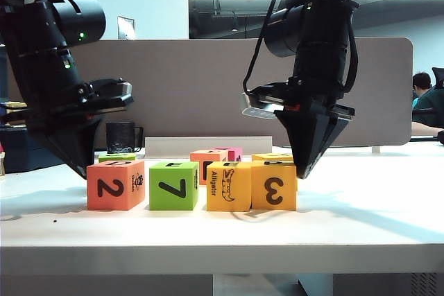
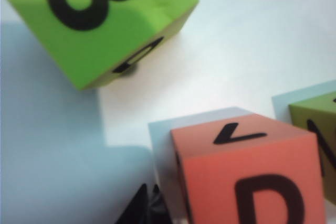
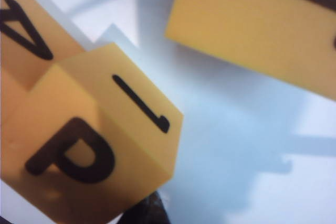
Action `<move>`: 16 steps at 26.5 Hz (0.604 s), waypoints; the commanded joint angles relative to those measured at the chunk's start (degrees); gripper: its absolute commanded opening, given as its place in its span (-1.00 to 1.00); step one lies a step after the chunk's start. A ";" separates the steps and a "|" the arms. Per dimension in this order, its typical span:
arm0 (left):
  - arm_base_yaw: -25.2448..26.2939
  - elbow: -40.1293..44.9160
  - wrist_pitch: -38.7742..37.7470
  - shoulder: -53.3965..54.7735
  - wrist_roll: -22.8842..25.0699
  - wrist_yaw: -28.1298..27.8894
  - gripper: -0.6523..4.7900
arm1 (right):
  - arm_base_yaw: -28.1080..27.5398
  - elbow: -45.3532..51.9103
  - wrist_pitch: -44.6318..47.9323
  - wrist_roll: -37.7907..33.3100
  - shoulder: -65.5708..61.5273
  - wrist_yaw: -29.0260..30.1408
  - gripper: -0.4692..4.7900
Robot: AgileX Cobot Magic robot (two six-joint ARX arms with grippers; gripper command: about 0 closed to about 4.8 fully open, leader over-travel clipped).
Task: Select the appropriate blocks from the scattered letter blocks on the table and arrange them in a row to spell out "DEEP".
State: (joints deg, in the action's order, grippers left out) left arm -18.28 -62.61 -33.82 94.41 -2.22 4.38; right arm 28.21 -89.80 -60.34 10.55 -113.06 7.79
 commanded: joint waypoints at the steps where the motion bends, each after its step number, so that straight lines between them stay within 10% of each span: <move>1: 0.09 -0.09 0.48 1.16 -0.02 2.49 -0.78 | 0.09 -0.07 0.50 -0.09 0.15 1.38 -0.83; 16: 0.07 -0.11 1.70 4.37 0.00 9.60 -0.78 | 0.09 -0.07 1.07 -0.09 0.15 1.38 -0.83</move>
State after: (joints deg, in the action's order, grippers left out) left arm -18.24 -62.61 -32.69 98.89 -2.24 12.73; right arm 28.23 -89.80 -59.99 10.55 -113.06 8.84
